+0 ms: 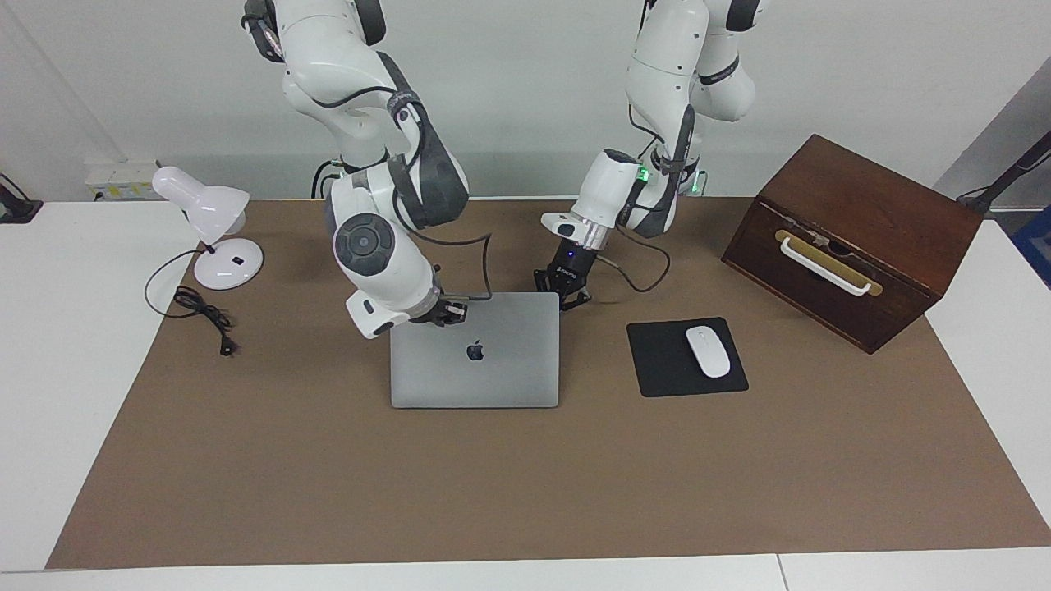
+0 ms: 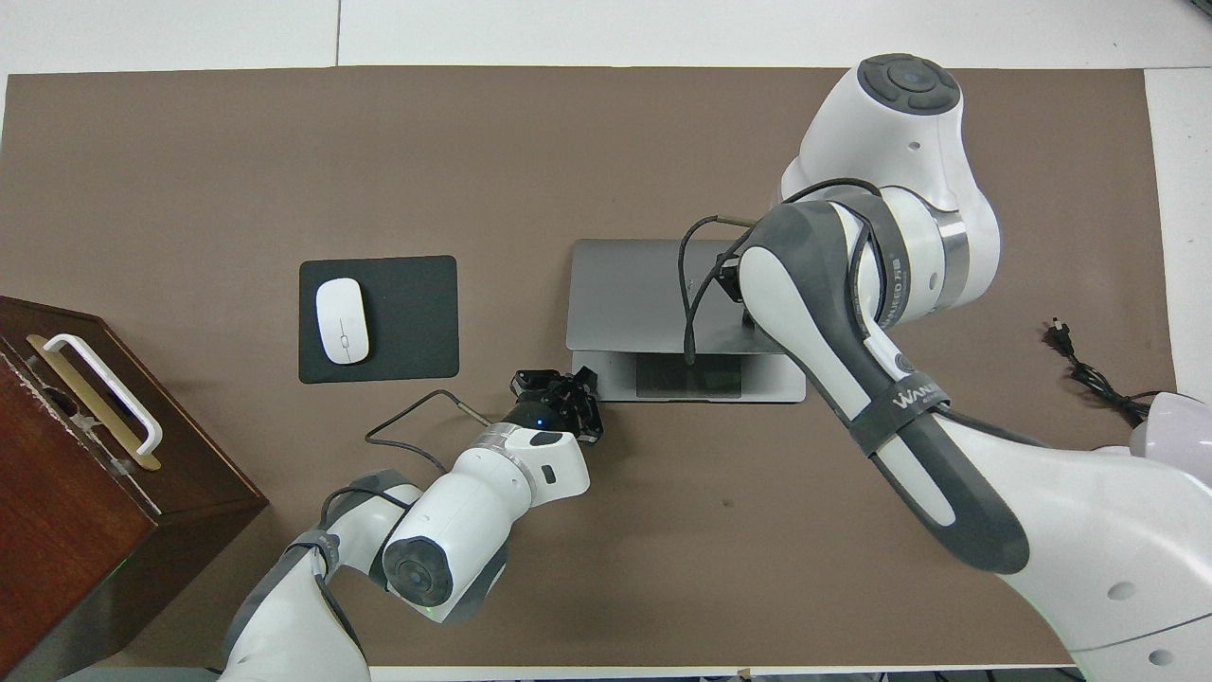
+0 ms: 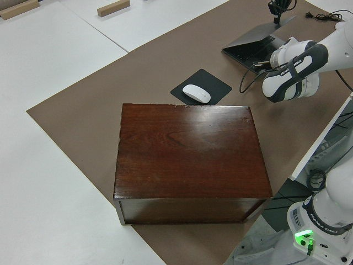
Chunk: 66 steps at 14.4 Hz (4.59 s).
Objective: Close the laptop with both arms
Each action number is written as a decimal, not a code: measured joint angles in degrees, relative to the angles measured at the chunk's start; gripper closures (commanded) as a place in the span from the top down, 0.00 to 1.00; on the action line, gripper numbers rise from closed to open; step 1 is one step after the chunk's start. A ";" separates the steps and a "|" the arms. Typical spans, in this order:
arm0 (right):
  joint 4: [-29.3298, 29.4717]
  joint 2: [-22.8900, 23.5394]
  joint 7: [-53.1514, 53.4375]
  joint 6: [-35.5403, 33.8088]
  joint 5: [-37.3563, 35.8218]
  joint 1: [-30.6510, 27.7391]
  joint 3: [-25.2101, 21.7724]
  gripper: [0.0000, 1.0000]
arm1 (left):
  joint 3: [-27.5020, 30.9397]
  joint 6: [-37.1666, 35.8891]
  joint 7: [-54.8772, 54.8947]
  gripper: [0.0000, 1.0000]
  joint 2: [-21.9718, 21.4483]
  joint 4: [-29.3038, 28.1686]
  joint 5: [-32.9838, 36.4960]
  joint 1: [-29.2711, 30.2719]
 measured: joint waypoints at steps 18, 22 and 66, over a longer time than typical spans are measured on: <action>-10.31 -1.80 0.00 11.11 0.00 0.58 0.06 0.00 | 0.01 0.18 1.15 0.00 -0.04 -0.16 0.00 -0.01; -11.79 -1.80 0.00 12.92 0.00 1.18 0.14 0.00 | 0.01 0.20 1.16 0.00 -0.04 -0.17 0.00 0.00; -5.01 -29.31 -35.65 0.32 -15.64 -13.63 -1.84 1.00 | 1.20 -50.03 -1.68 0.00 -26.25 0.60 -0.04 8.42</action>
